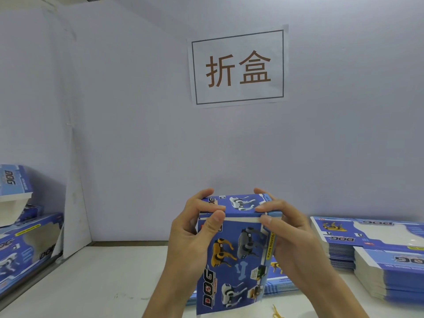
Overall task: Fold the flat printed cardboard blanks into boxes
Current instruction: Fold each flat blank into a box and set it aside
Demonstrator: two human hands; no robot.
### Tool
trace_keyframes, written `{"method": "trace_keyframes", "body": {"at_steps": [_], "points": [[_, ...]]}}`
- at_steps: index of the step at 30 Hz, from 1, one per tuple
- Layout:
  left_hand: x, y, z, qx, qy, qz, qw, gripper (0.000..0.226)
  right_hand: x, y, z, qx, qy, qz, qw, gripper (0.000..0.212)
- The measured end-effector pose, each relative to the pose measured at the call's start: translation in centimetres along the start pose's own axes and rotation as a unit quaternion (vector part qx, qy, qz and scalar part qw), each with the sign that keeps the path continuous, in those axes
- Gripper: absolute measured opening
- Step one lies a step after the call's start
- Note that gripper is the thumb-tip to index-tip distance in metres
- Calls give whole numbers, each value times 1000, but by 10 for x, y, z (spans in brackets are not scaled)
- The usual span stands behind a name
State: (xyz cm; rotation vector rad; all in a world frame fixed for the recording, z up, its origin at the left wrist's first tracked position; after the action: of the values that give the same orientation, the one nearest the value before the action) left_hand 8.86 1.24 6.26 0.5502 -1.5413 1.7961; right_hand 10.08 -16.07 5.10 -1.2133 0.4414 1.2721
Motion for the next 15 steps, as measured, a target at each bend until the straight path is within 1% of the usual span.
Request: {"method": "trace_keyframes", "body": {"at_steps": [4,7,9,13,15], "points": [[2,1,4,-24,2,3,1000,19,0,0,-1,3,-5,-3,1000,4],[2,1,3,-34,-6,7,999,19,1,-1,-2,14,-9,-19,1000,10],[2,0,0,-19,-8,9,1000,17,3,-1,0,7,-3,-29,1000,7],[2,-2,-5,17,-24,19,999,15,6,-2,2,-17,32,-21,999,23],[1,-2,-5,21,-28,18,999,17,5,-2,1,-9,56,-32,998,25]]}}
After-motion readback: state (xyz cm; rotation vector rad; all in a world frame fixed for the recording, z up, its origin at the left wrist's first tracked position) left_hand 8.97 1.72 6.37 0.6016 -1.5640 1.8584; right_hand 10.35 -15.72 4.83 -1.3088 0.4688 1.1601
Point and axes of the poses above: each hand's wrist, its own y-axis away from the middle knuckle, its own z-axis out of the palm, x = y × z, the point moved 8 cm from there along -y, towards the middle knuckle, and after that the axes turned 5 degrees about z, right-handed, at the moved point
